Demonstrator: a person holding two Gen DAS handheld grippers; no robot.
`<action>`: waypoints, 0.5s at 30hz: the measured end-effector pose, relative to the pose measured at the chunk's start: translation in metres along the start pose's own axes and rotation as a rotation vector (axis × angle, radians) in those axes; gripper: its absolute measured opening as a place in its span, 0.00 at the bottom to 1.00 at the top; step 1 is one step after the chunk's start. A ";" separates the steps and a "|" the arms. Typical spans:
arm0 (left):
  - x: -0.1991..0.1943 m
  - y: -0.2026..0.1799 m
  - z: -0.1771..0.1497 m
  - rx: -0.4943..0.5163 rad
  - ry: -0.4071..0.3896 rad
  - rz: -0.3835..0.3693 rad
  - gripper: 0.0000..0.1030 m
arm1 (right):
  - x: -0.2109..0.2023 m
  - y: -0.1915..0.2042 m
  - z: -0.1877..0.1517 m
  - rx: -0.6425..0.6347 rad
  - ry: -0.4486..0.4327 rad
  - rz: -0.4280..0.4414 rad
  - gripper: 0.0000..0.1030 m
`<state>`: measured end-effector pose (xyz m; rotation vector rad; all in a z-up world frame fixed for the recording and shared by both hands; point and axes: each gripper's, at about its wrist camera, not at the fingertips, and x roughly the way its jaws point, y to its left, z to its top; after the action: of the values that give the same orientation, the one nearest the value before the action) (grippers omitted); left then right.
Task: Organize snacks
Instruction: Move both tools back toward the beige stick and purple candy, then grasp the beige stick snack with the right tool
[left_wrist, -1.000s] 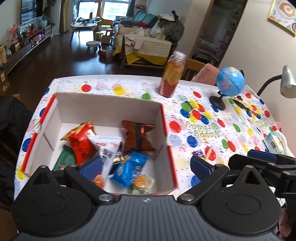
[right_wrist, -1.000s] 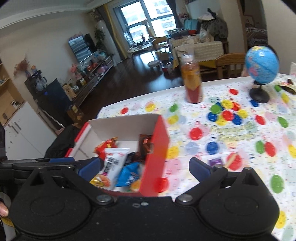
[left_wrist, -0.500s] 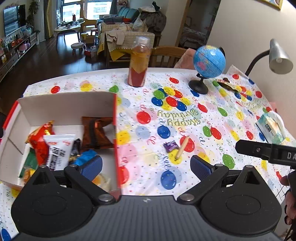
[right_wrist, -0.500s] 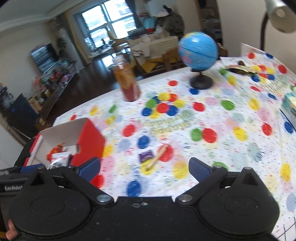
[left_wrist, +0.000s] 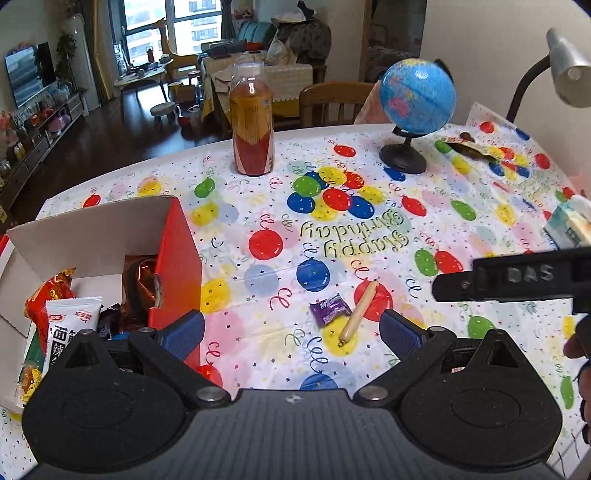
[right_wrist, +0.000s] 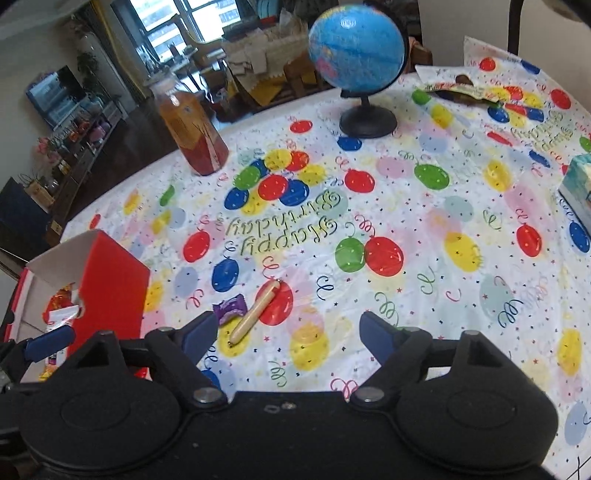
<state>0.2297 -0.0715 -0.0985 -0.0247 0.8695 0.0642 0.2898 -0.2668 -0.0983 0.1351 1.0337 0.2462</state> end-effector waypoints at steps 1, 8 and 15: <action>0.002 -0.001 0.000 -0.001 0.002 0.002 0.98 | 0.007 0.000 0.002 0.007 0.012 -0.001 0.76; 0.010 0.006 -0.005 -0.029 0.024 0.019 0.98 | 0.056 0.012 0.015 0.021 0.096 -0.025 0.58; 0.009 0.015 -0.006 -0.041 0.021 0.011 0.98 | 0.090 0.030 0.023 -0.003 0.133 -0.055 0.47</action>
<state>0.2299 -0.0564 -0.1098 -0.0594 0.8889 0.0918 0.3490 -0.2136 -0.1545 0.0888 1.1672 0.2091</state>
